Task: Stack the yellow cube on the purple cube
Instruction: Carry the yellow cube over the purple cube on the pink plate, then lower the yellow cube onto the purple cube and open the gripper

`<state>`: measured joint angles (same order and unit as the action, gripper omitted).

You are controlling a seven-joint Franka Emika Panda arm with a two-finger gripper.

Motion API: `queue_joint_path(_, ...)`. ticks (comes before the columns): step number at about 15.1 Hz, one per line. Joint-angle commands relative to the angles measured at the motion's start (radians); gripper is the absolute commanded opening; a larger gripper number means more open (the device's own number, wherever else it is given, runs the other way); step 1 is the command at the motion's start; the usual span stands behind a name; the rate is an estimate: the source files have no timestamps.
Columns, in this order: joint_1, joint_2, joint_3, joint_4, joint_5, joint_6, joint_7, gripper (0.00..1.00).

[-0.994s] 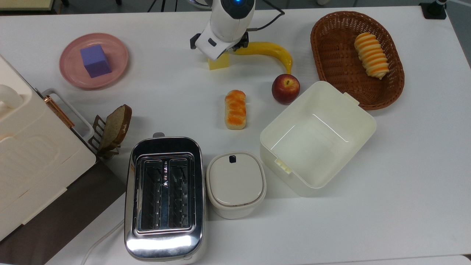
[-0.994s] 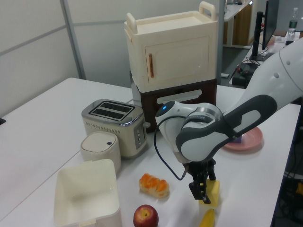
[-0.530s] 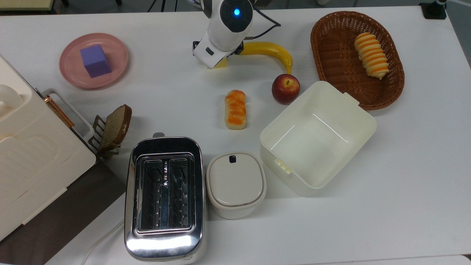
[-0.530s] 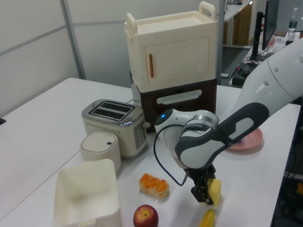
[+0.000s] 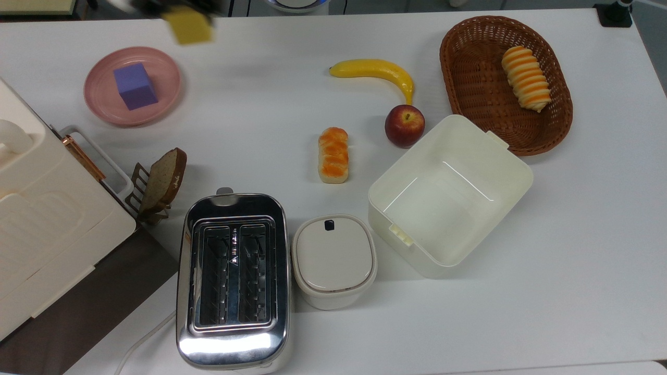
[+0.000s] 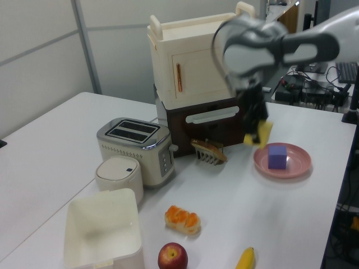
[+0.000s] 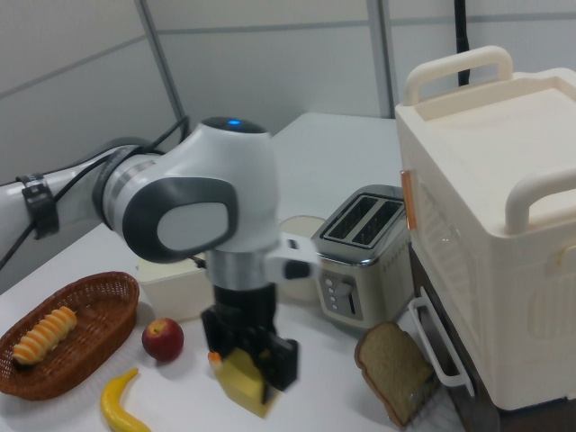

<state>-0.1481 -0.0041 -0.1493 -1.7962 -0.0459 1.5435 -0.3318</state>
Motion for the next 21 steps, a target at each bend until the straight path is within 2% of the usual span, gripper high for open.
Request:
queue_joint_path(1,-0.16,0.082,0.004,0.029,0.011,0.048,-0.124,0.39)
queue_joint_path(5,-0.279,0.16,0.002,0.023,-0.025,0.122,-0.164,0.39)
queue_joint_path(8,-0.333,0.212,0.001,0.026,-0.048,0.18,-0.167,0.42)
queue_joint_path(11,-0.335,0.242,0.001,0.026,-0.061,0.195,-0.154,0.47)
queue_joint_path(14,-0.326,0.263,0.008,0.026,-0.058,0.198,-0.109,0.62)
queue_joint_path(16,-0.306,0.282,0.013,0.028,-0.046,0.227,-0.034,0.66)
queue_joint_path(21,-0.268,0.294,0.014,0.035,-0.019,0.23,0.026,0.83)
